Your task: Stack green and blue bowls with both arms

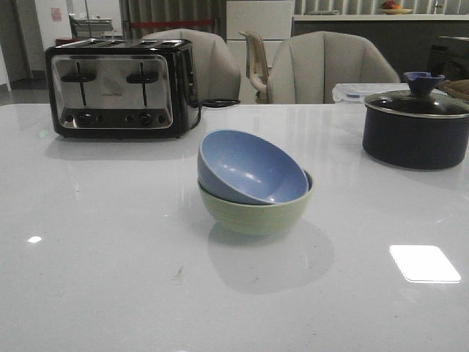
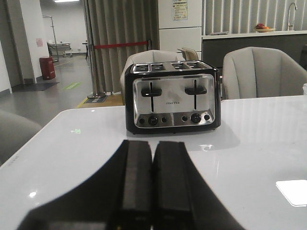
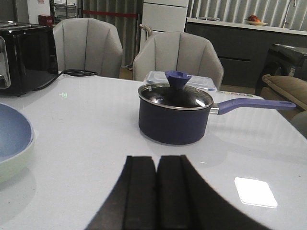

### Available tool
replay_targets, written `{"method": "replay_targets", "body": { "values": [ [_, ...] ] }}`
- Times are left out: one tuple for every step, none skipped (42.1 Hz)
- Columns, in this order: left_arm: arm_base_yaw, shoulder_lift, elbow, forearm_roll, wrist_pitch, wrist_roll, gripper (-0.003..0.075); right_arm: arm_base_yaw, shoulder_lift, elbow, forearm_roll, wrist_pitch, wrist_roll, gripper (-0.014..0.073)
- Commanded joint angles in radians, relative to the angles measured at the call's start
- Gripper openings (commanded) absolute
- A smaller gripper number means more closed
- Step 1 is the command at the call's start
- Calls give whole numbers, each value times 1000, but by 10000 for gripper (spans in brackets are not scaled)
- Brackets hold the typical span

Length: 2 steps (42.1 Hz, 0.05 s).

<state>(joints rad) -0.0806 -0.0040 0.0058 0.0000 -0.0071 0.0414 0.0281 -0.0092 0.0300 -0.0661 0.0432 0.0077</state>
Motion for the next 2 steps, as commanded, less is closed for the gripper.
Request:
{"method": "replay_targets", "body": {
  "values": [
    [3, -21, 20, -13, -90, -3, 101, -2, -22, -3, 1, -95, -8, 34],
    [3, -21, 20, -13, -90, -3, 101, 0, -22, -3, 1, -95, -8, 34]
  ]
}}
